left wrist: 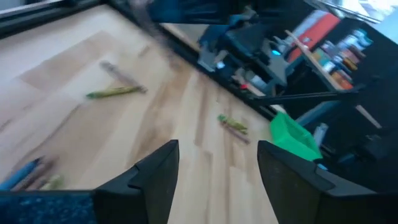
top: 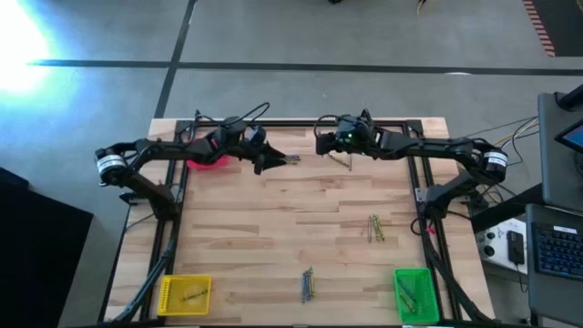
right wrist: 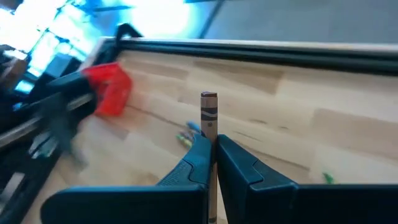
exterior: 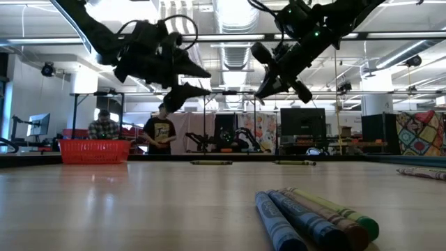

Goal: Sort crayons
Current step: Put the brown crayon into the yellow bin, then put the blue crayon into the yellow bin

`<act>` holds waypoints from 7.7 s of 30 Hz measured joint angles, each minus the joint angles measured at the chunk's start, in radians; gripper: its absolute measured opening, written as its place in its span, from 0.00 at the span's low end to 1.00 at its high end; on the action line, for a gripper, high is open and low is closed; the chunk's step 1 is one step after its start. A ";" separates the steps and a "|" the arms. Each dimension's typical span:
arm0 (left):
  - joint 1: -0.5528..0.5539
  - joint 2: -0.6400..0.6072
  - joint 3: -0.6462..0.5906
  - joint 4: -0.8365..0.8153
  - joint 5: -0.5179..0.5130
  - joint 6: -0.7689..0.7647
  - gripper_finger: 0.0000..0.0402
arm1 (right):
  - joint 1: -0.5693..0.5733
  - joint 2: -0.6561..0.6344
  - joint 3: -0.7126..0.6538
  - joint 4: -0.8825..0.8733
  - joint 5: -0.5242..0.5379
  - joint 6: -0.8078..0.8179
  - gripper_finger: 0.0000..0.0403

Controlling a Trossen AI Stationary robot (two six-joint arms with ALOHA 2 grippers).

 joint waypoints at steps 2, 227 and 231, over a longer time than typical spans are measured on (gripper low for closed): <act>-0.027 0.000 0.025 0.002 0.000 0.009 0.49 | -0.002 -0.008 -0.001 0.003 0.001 0.003 0.02; -0.795 0.191 -0.022 -0.379 -0.129 -0.164 0.39 | 0.917 1.019 1.245 -1.057 -0.215 1.103 0.25; -0.795 0.192 -0.022 -0.379 -0.135 -0.154 0.39 | 0.917 1.019 1.237 -1.055 -0.223 1.094 0.25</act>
